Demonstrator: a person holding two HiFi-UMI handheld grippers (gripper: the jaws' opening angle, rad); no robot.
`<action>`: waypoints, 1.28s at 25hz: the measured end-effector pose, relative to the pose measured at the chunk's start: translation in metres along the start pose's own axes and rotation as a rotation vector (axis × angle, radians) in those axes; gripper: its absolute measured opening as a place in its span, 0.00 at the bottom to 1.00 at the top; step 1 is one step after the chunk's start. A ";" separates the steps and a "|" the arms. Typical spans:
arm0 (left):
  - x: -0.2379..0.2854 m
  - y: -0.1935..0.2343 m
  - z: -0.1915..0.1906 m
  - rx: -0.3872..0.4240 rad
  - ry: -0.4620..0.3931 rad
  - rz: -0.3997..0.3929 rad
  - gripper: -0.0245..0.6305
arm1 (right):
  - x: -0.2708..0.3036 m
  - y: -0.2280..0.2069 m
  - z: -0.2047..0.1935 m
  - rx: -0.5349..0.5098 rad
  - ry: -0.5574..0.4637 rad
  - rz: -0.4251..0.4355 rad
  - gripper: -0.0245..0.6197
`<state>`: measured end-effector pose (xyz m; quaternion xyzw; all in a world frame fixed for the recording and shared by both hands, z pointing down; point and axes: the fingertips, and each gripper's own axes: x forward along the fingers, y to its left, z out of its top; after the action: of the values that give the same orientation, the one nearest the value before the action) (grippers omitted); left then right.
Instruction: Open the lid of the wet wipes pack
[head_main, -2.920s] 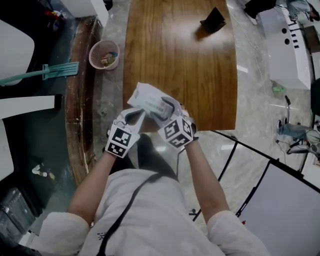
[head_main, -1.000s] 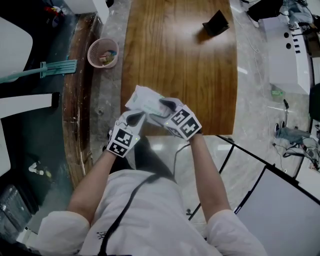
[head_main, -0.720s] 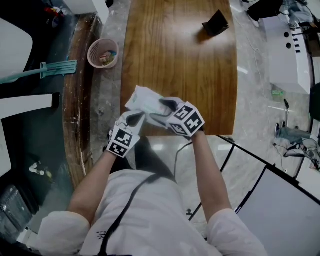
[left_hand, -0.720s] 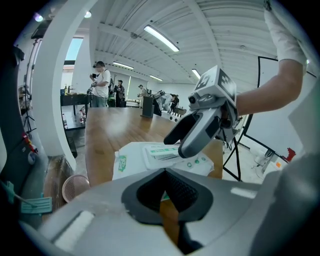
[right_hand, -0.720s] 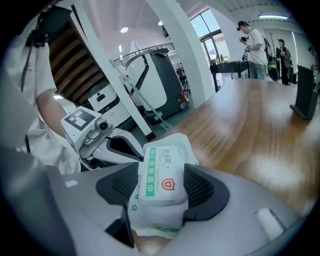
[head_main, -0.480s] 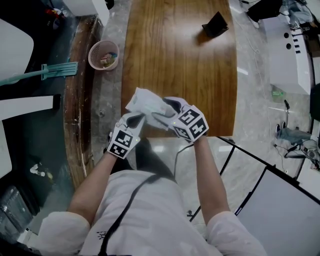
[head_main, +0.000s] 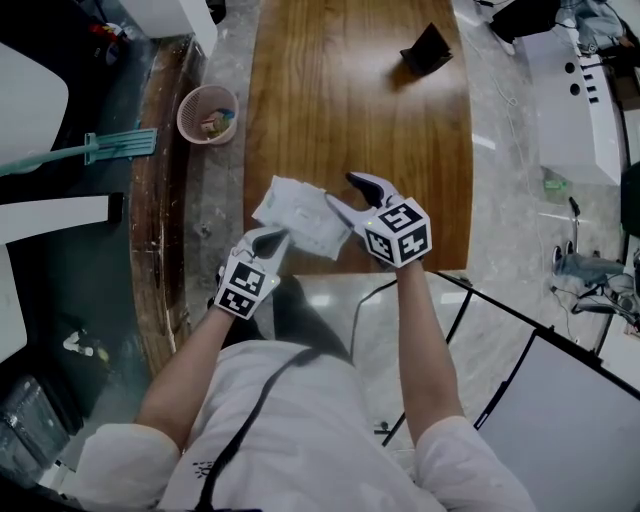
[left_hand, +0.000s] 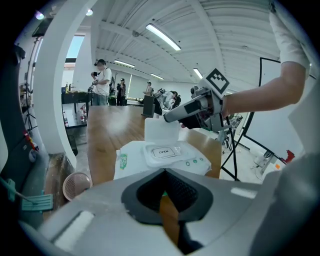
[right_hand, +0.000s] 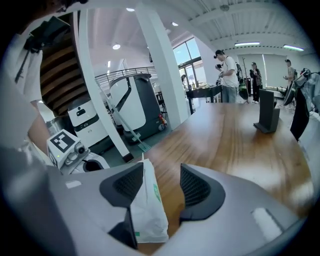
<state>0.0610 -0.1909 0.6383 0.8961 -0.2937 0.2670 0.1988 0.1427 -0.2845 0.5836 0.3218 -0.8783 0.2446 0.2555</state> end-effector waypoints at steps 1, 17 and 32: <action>-0.001 0.000 0.000 -0.001 -0.001 0.001 0.04 | 0.001 -0.003 -0.001 0.003 -0.003 -0.014 0.40; -0.030 0.001 0.018 0.018 -0.045 0.005 0.04 | 0.014 -0.022 -0.026 0.088 -0.011 -0.169 0.35; -0.101 0.014 0.044 0.080 -0.139 -0.015 0.04 | -0.021 0.018 -0.004 0.082 -0.100 -0.313 0.35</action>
<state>-0.0006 -0.1815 0.5469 0.9219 -0.2890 0.2140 0.1439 0.1449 -0.2610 0.5693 0.4767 -0.8183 0.2211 0.2329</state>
